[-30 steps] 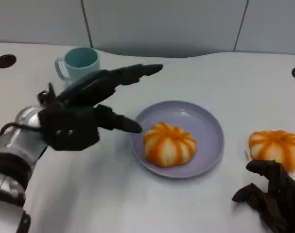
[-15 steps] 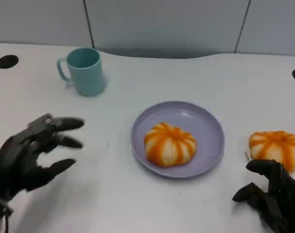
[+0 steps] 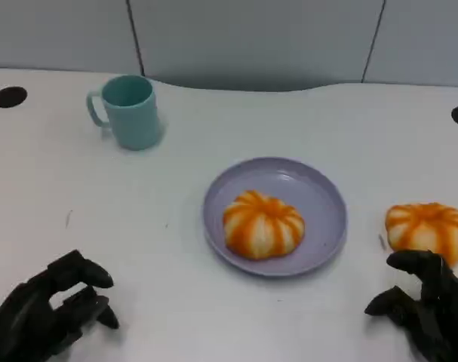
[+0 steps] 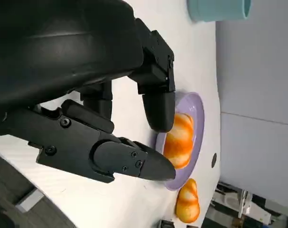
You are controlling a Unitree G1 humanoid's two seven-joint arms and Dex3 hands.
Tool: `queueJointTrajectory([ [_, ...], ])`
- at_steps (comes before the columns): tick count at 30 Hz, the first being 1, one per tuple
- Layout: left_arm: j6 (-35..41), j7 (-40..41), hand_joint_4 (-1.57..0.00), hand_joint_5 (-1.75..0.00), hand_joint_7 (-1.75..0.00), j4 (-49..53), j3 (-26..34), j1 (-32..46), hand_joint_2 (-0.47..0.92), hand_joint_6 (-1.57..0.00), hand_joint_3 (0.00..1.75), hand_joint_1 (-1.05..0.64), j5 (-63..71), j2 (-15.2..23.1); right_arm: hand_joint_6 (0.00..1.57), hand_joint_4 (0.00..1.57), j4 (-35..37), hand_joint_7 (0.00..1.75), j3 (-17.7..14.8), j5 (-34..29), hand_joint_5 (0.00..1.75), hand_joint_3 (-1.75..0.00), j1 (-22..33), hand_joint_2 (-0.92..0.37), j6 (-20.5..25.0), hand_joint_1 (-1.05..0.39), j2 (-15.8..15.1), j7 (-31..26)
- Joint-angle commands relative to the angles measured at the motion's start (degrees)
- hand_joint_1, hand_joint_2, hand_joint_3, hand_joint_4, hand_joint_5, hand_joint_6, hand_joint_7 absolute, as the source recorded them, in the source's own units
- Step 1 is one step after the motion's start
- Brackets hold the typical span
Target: Grasp the bread from the table and place it into the plate.
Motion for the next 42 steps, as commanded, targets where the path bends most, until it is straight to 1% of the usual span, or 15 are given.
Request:
queueJointTrajectory([
  [1,0.6,-1.2,-0.47,-1.75,-1.60,2.3,1.3,-1.4,0.92,-0.36,0.15,-0.62,0.5,-0.5,0.23,0.45,-0.2,1.64,-0.7,0.0,1.75,-0.56,0.1,-0.92,-0.3,-0.39,-1.1,-0.2],
  [9,0.2,-3.7,-0.49,-1.75,-1.65,5.0,2.6,-2.8,0.92,-0.36,0.18,-0.62,0.7,-1.5,0.26,0.47,1.6,1.65,-1.5,0.3,1.75,-0.55,-0.8,-0.92,-1.2,-0.40,-1.4,0.9],
  [13,1.9,-3.6,-0.50,-1.75,-1.64,4.9,3.1,-2.9,0.92,-0.35,0.14,-0.58,0.4,-2.0,0.24,0.44,1.8,1.64,-1.9,0.1,1.75,-0.56,-1.1,-0.92,-0.7,-0.40,-1.5,0.6],
  [18,0.7,-3.0,-0.49,-1.75,-1.62,4.9,3.1,-2.7,0.92,-0.35,0.14,-0.58,1.5,-2.4,0.24,0.43,2.3,1.63,-1.8,-0.5,1.75,-0.57,-1.3,-0.92,-1.1,-0.39,-2.1,1.0],
  [22,0.5,-3.5,-0.47,-1.75,-1.63,5.1,3.7,-2.8,0.92,-0.34,0.15,-0.56,1.2,-2.9,0.22,0.45,3.2,1.63,-1.7,-1.0,1.75,-0.59,-1.7,-0.92,-2.0,-0.38,-2.4,1.3],
  [28,0.3,-2.6,-0.47,-1.75,-1.66,5.5,3.9,-3.2,0.92,-0.34,0.16,-0.54,2.3,-3.0,0.25,0.48,4.4,1.61,-2.3,0.1,1.75,-0.56,-2.3,-0.92,-1.5,-0.40,-2.4,1.5],
  [32,0.0,-2.5,-0.47,-1.75,-1.65,6.3,4.3,-3.9,0.92,-0.34,0.16,-0.55,2.5,-3.4,0.25,0.52,5.8,1.61,-2.2,-0.8,1.75,-0.57,-2.7,-0.92,-3.6,-0.39,-2.8,2.4],
  [35,-0.1,-3.0,-0.48,-1.75,-1.67,7.2,4.6,-4.5,0.92,-0.35,0.14,-0.57,2.4,-3.5,0.26,0.53,6.3,1.61,-2.1,-0.9,1.75,-0.58,-2.9,-0.92,-4.1,-0.39,-2.9,2.5],
  [38,0.5,-3.1,-0.48,-1.75,-1.67,7.6,4.9,-4.9,0.92,-0.34,0.12,-0.58,2.2,-3.6,0.31,0.54,6.1,1.59,-2.0,-0.8,1.75,-0.56,-3.0,-0.92,-3.4,-0.39,-2.7,1.7],
  [42,2.0,-3.2,-0.49,-1.75,-1.68,8.0,5.3,-5.6,0.91,-0.34,0.08,-0.57,1.9,-3.6,0.34,0.50,6.1,1.58,-1.6,-1.6,1.75,-0.59,-2.9,-0.92,-3.6,-0.38,-2.9,1.3],
])
